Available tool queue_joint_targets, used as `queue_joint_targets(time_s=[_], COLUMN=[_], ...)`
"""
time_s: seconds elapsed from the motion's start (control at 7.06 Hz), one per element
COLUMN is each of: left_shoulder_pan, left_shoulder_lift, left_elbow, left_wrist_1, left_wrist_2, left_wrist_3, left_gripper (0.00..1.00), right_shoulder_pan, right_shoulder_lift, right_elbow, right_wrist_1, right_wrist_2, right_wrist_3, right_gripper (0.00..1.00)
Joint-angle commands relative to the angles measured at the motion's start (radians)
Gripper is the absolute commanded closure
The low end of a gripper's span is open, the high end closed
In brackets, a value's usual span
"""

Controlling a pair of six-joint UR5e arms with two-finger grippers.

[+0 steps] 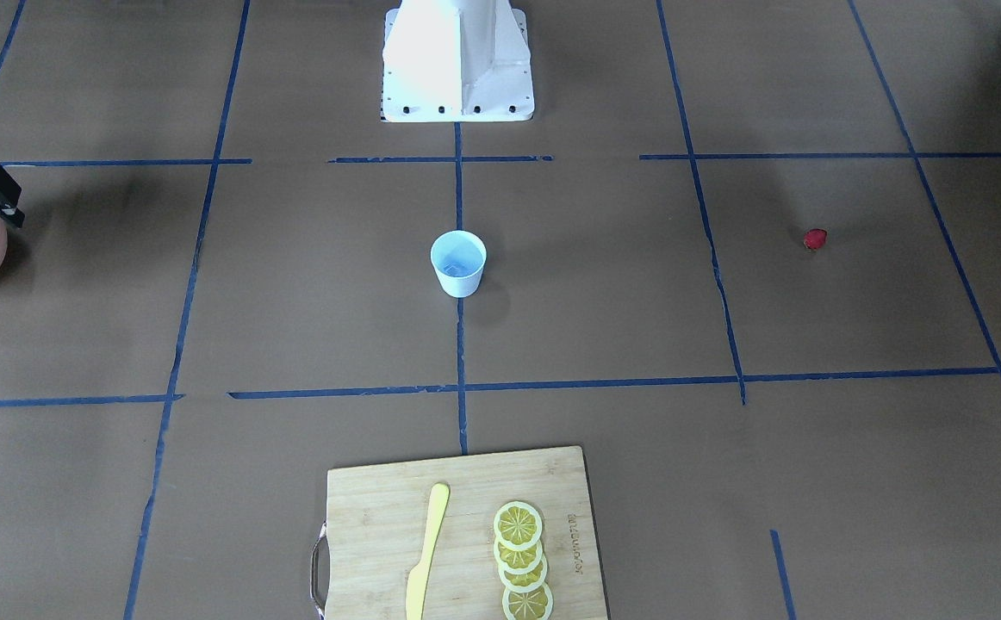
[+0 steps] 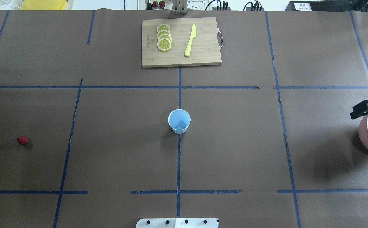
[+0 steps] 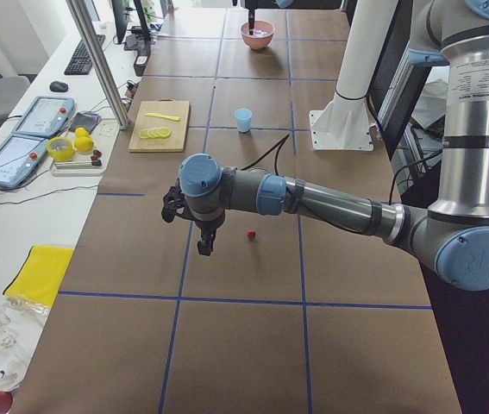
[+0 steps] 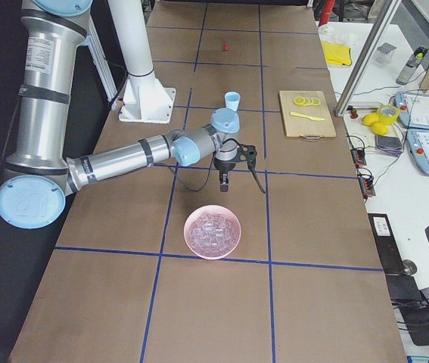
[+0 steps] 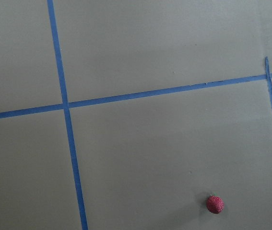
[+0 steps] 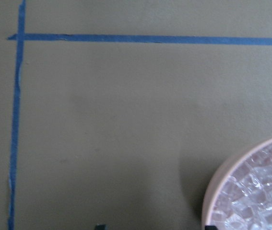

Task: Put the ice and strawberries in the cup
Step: 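Grasp another ice cube from the pink bowl with the right gripper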

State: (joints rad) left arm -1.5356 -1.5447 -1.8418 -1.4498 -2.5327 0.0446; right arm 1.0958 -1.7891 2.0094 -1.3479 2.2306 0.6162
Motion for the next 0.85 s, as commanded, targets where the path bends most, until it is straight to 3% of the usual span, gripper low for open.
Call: queue_joint_targets(time_s=[0.0,0.71], left_shoulder_pan=[0.0,0.0], left_shoulder_lift=[0.0,0.0], left_elbow=[-0.001,-0.002], left_wrist_1=[0.0,-0.001], left_wrist_2=[-0.005,-0.006], left_wrist_3=[0.0,0.0], left_gripper=[0.0,0.0], right_shoulder_pan=[0.039,0.096], right_shoulder_lift=[-0.085,-0.082], right_elbow=[-0.067,-0.178], right_wrist_1=[0.105,0.113], right_wrist_2=[0.048,0.058], right_wrist_3=[-0.055,-0.125], right_gripper=[0.25,0.28])
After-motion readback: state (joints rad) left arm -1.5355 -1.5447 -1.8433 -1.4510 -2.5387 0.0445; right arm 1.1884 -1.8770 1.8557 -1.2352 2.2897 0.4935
